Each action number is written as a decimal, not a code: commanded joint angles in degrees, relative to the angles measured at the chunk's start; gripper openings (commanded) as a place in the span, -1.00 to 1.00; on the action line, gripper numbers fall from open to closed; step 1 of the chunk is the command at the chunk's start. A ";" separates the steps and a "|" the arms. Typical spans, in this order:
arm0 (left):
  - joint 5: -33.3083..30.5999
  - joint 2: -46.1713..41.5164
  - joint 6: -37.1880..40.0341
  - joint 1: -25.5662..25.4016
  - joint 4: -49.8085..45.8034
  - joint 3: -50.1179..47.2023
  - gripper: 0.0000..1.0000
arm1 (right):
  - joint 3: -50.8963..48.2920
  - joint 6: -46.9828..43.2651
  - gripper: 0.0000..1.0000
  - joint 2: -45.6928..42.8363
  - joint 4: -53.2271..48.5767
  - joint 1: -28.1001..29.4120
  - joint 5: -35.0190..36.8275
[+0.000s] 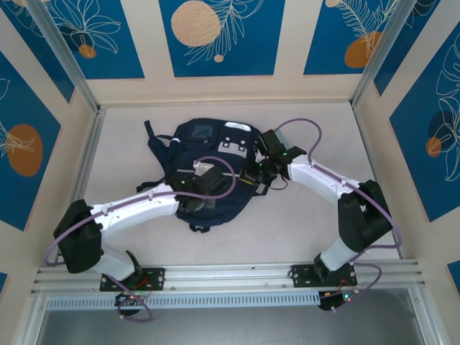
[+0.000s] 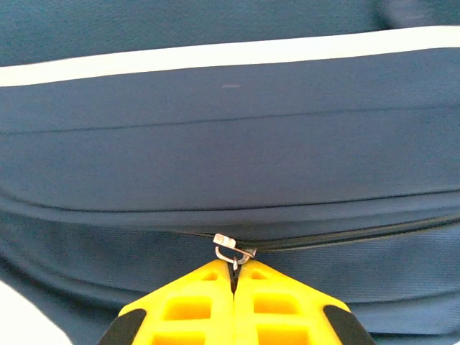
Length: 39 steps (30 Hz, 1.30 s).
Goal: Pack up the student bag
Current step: Unzip the student bag at the center of the table.
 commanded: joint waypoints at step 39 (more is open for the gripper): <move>20.98 -12.08 23.74 6.65 7.19 -6.09 -1.00 | -9.60 19.02 0.04 -11.01 4.50 -1.79 -4.75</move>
